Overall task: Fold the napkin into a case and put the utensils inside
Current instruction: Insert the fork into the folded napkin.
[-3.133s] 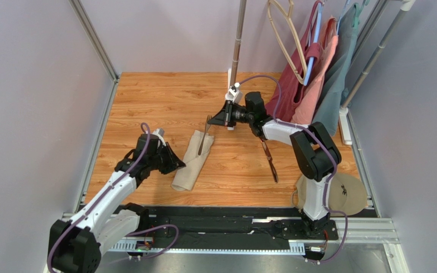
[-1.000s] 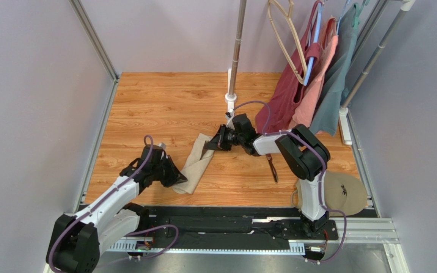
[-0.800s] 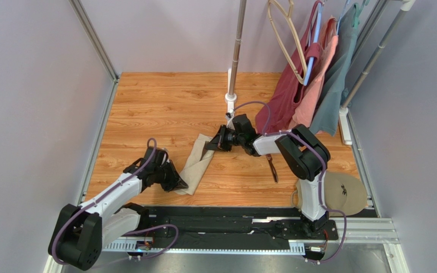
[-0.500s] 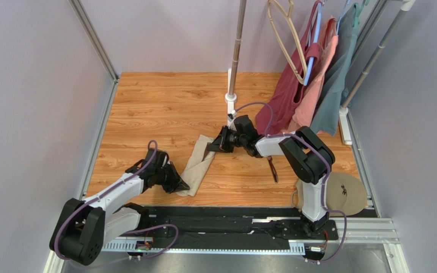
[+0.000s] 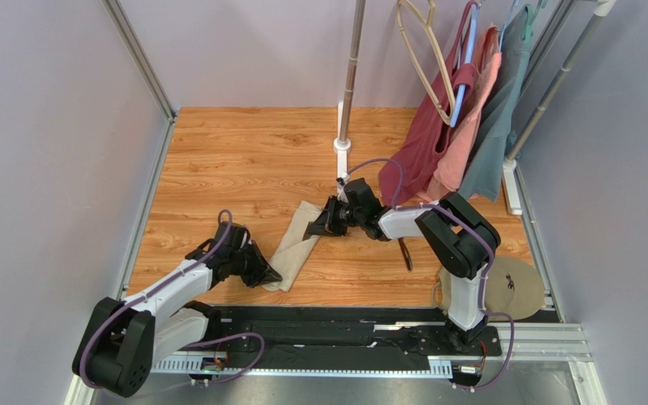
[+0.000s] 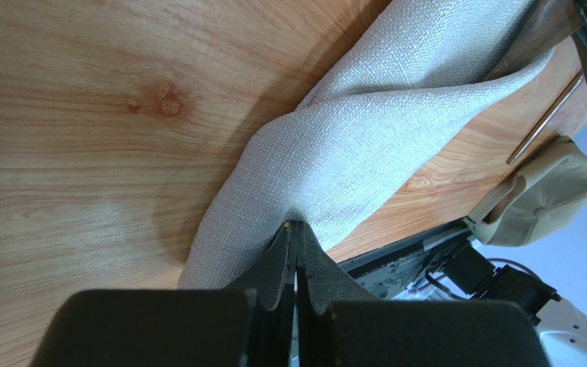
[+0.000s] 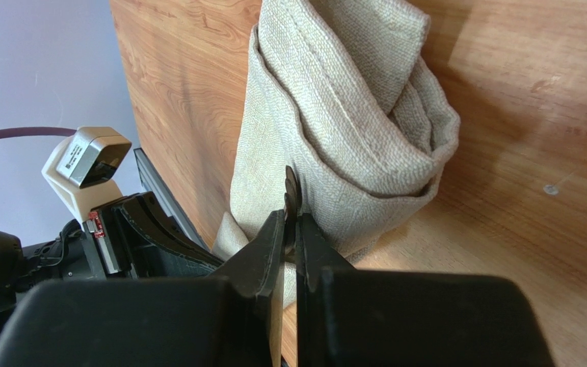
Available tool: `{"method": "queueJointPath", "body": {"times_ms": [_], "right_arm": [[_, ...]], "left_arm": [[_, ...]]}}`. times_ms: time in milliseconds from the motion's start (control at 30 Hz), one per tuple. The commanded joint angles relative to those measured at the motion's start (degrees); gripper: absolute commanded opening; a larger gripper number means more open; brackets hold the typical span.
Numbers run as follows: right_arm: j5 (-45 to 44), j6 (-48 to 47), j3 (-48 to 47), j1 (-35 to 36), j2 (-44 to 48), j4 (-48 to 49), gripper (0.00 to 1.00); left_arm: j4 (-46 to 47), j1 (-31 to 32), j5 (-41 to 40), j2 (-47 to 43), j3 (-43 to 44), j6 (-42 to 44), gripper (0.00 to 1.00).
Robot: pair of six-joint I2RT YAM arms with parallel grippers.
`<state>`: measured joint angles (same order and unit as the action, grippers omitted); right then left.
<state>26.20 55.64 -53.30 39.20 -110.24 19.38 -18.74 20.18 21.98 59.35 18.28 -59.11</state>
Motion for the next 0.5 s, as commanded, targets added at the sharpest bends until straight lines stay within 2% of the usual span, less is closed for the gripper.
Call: {"method": "queueJointPath", "body": {"times_ms": [0, 67, 100, 200, 233, 267, 300, 367, 400, 467], "right_arm": [[0.5, -1.8, 0.7, 1.1, 1.1, -1.5, 0.07], [0.7, -2.2, 0.4, 1.1, 0.9, -1.7, 0.12], [0.2, -3.7, -0.1, 1.1, 1.6, -3.1, 0.22], [-2.1, -7.5, -2.1, 0.7, 4.7, -10.7, 0.42], [-2.2, -10.5, -2.8, 0.5, 5.7, -12.9, 0.46], [-2.5, -12.3, -3.5, 0.3, 7.0, -15.4, 0.49], [-4.2, -14.6, -4.4, 0.2, 9.3, -23.1, 0.56], [-6.8, -21.9, -7.6, 0.0, 12.3, -31.6, 0.6], [-10.1, -24.1, -8.0, -0.1, 14.0, -38.2, 0.69], [-13.5, -30.3, -9.7, -1.2, 17.9, -44.7, 0.76]], "left_arm": [[-0.3, 0.2, -3.8, -0.6, -1.3, 0.2, 0.0], [-0.5, 0.2, -3.5, -1.3, -1.1, 0.5, 0.0], [-0.7, 0.2, -3.4, -1.7, -1.0, 1.2, 0.0], [-2.3, 0.2, -3.3, -5.7, -0.4, 2.7, 0.0], [-3.5, 0.2, -4.0, -7.3, -0.1, 2.9, 0.01], [-4.5, 0.2, -4.3, -10.7, 0.7, 3.9, 0.04], [-6.2, 0.2, -4.6, -12.5, 1.2, 4.6, 0.1], [-8.1, 0.2, -5.0, -17.0, 3.4, 6.2, 0.17], [-9.1, 0.2, -5.0, -18.4, 4.1, 6.9, 0.22], [-10.6, 0.2, -4.8, -20.6, 7.1, 9.0, 0.26]]}}
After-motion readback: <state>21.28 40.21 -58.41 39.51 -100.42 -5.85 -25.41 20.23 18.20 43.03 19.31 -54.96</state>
